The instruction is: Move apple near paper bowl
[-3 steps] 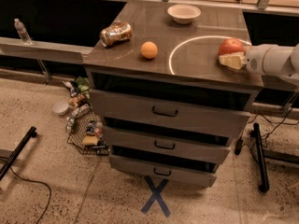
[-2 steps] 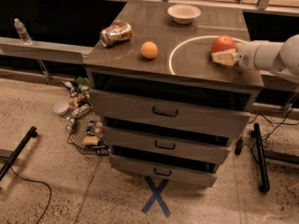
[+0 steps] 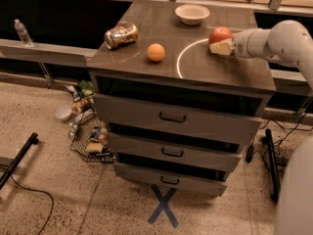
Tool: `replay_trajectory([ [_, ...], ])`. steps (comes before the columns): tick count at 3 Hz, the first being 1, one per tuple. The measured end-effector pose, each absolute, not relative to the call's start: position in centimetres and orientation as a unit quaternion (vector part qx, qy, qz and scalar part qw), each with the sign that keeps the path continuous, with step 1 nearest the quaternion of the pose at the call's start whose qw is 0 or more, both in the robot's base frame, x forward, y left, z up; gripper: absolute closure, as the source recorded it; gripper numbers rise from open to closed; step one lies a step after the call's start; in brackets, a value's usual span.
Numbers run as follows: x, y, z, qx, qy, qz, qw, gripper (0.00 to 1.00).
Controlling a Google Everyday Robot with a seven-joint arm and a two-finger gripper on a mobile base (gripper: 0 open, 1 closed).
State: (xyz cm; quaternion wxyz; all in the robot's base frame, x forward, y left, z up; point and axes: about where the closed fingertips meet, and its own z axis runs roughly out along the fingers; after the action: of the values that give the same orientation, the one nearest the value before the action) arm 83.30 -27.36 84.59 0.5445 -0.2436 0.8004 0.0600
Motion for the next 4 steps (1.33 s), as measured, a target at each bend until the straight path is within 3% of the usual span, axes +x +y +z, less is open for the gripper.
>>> replay_trajectory([
  [3, 91.5, -24.1, 84.6, -0.198, 0.799, 0.066, 0.563, 1.00],
  [4, 93.0, -23.3, 84.2, -0.187, 0.797, 0.067, 0.570, 0.81],
])
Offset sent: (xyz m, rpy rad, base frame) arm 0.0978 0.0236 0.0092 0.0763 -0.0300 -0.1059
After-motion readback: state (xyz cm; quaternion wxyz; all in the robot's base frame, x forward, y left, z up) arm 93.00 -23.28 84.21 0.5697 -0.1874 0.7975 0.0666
